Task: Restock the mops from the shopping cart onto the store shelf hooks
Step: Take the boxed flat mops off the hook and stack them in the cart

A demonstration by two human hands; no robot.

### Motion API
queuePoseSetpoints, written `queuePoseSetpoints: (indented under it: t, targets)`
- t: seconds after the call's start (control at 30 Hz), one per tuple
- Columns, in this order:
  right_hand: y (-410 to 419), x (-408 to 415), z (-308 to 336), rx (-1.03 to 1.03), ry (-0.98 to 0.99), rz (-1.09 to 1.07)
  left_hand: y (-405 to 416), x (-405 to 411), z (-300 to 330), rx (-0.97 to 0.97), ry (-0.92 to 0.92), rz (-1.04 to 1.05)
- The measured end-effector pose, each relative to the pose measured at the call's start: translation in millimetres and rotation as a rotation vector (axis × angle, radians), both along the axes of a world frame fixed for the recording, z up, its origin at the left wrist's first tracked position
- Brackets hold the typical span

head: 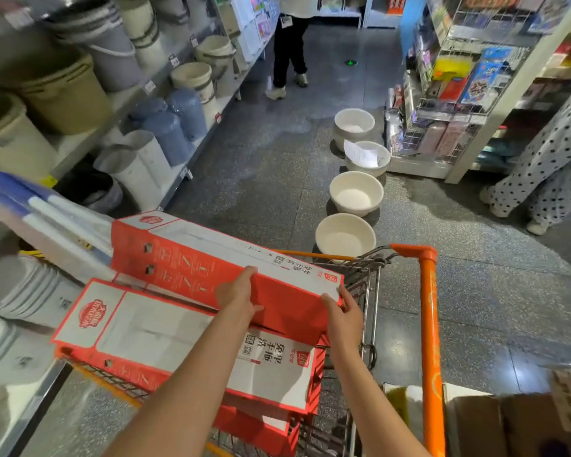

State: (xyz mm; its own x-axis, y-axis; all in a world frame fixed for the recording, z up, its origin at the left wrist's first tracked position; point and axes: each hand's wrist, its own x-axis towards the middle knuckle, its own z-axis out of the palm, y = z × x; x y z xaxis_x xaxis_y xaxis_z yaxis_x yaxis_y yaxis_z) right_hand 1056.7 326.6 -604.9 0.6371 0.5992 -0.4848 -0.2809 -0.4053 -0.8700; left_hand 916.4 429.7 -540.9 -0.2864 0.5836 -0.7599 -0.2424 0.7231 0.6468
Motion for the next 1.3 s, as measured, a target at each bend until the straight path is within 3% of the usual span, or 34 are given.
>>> queuePoseSetpoints:
  t: [0.27, 0.53, 0.83, 1.17, 1.3]
  targets:
    - [-9, -21, 61, 0.228, -0.188, 0.028, -30, -32, 37, 0.136, -0.150, 0.086]
    - [7, -89, 151, 0.549, -0.344, 0.172, -49, -112, 108, 0.414, -0.322, 0.246]
    - [2, -236, 240, 0.773, -0.436, 0.401, -111, -254, 183, 0.650, -0.426, 0.457]
    - [-51, -428, 276, 0.900, -0.623, 0.514, -202, -413, 189, 0.811, -0.530, 0.811]
    - [-89, -502, 276, 0.866, -0.544, 0.586, -238, -460, 182, 0.837, -0.579, 0.921]
